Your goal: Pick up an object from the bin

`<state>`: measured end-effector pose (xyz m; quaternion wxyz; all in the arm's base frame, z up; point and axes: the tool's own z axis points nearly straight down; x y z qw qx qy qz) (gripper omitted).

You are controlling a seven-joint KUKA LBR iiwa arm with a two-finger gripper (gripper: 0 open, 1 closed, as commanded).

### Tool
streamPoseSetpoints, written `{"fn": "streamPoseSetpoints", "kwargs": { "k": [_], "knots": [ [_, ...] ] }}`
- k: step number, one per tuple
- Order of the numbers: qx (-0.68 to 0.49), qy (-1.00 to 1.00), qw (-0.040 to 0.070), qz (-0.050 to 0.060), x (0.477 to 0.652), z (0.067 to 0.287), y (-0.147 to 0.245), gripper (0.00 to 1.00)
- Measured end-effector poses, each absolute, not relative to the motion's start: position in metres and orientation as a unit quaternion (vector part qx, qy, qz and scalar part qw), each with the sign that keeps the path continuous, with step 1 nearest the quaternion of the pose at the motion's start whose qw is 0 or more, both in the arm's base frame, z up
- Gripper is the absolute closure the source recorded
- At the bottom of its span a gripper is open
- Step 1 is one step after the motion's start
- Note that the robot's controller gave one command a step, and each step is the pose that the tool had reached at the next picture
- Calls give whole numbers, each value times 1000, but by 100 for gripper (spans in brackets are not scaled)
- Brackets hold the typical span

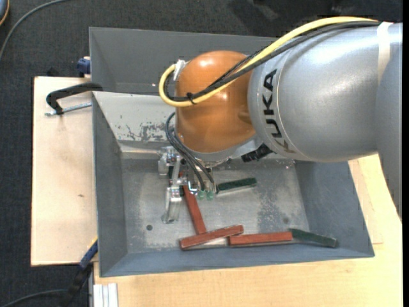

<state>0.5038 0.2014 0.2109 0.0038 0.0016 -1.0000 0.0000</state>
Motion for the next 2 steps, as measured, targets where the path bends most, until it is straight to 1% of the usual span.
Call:
{"fn": "streamPoseSetpoints", "kwargs": {
  "k": [1,2],
  "knots": [
    [66,-998,-3,-1,511,70,110,0],
    [136,-991,-5,0,566,72,72,0]
  ]
}}
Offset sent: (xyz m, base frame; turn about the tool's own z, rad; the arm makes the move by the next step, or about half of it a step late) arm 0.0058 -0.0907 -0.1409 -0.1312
